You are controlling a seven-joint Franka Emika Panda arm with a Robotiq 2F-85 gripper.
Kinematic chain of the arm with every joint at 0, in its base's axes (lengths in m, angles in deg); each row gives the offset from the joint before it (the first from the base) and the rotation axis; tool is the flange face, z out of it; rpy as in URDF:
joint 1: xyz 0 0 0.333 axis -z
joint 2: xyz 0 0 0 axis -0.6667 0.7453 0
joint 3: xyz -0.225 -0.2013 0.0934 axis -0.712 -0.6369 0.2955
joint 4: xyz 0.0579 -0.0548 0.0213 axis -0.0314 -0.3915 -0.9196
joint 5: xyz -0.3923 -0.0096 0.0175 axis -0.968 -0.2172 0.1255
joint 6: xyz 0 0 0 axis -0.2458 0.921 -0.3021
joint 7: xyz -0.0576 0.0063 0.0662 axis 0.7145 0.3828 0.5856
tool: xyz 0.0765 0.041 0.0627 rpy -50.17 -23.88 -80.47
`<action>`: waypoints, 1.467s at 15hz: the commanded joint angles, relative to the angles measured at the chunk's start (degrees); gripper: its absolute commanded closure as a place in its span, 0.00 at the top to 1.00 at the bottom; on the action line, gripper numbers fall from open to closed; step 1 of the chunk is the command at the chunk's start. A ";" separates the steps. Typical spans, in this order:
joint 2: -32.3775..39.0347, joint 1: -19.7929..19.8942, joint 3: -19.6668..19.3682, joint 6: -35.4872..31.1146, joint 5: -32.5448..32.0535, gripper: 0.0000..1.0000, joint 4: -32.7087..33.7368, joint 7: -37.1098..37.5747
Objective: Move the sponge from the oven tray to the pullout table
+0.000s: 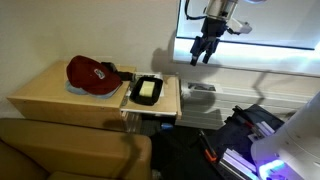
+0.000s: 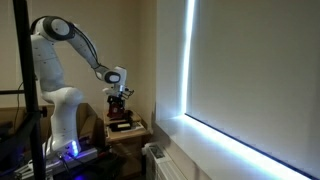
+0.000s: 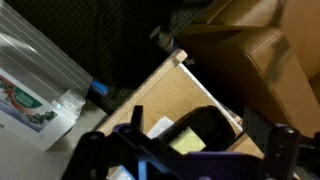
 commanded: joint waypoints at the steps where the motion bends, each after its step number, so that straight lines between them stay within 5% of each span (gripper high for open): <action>1: 1.10 -5.19 4.46 -15.18 3.00 1.00 -4.06 2.14; 4: 2.89 -7.38 8.42 -22.17 0.68 1.00 -1.83 10.16; 10: 5.35 -8.91 7.65 -17.57 0.84 1.00 -0.84 10.86; 13: 12.46 -10.15 5.56 -17.57 8.08 1.00 2.32 10.58; 18: 23.66 -10.34 10.67 -29.03 23.63 1.00 9.86 15.97; 20: 23.91 -11.76 11.00 -28.47 28.32 1.00 12.25 16.61; 22: 23.30 -11.65 10.49 -28.24 26.03 1.00 10.81 15.96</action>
